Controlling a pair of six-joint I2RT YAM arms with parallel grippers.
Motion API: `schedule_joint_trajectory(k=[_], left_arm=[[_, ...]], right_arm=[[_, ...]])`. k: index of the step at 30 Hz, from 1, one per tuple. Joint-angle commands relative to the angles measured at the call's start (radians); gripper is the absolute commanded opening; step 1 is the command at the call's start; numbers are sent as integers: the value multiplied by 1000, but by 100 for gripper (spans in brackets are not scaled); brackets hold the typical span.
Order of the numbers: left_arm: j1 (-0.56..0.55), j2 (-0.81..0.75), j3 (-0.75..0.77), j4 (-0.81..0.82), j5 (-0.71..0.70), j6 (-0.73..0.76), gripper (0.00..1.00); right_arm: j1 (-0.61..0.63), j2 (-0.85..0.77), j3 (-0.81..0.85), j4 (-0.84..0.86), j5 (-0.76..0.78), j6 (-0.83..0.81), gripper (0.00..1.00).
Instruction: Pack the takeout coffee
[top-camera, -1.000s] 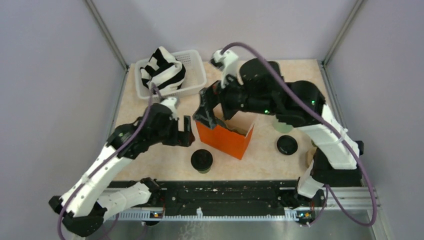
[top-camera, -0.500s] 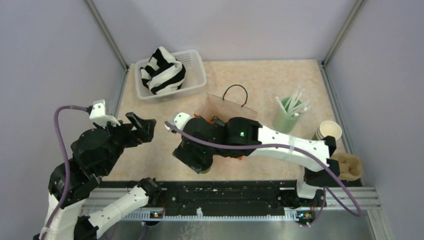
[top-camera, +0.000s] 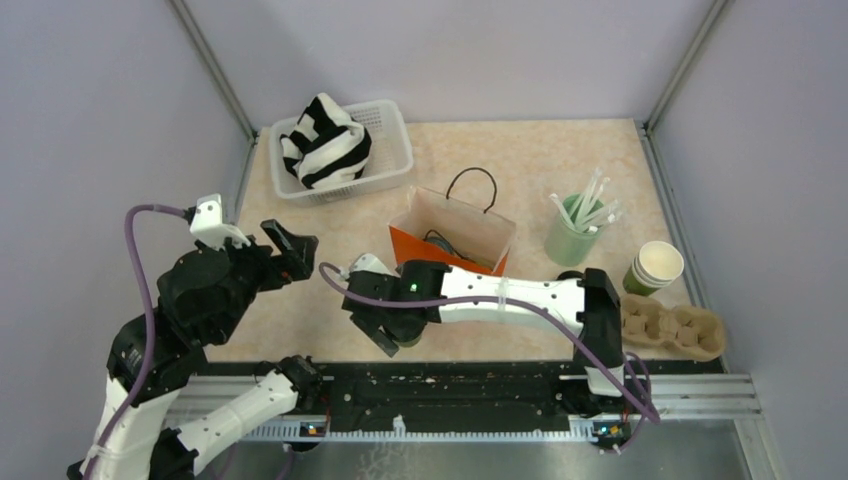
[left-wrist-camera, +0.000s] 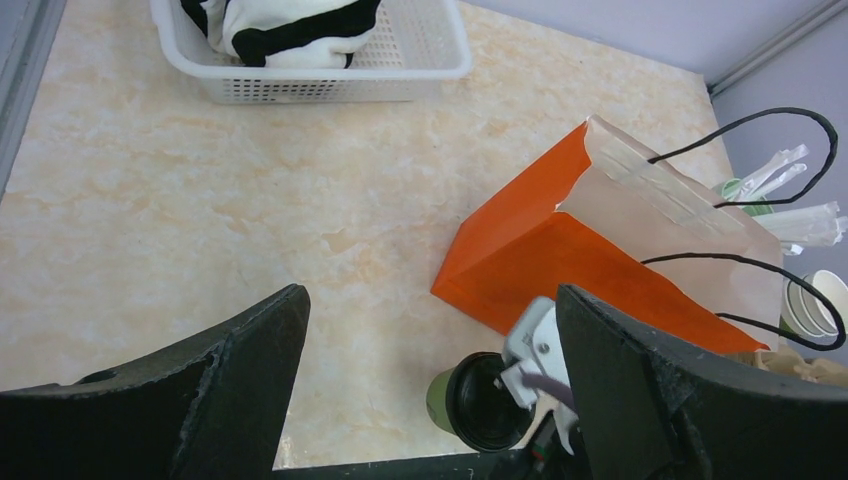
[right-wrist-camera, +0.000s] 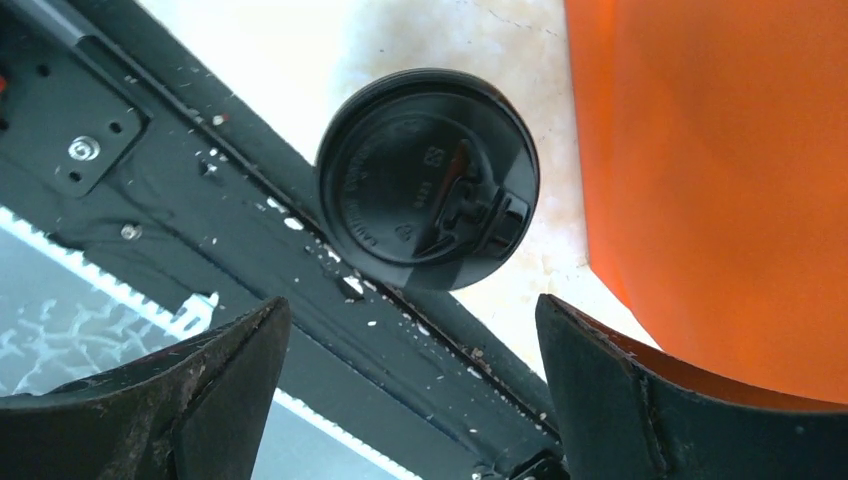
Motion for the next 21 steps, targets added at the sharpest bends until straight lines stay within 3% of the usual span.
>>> schedule_joint_trajectory(k=[1,21], left_arm=[[-2,7,15,45,4,9,98],[-2,5,22,28,-5,24,98]], right_arm=[[-52,-49,-72,106,-27,47,90],[-82,0,-89,176,-66,35,87]])
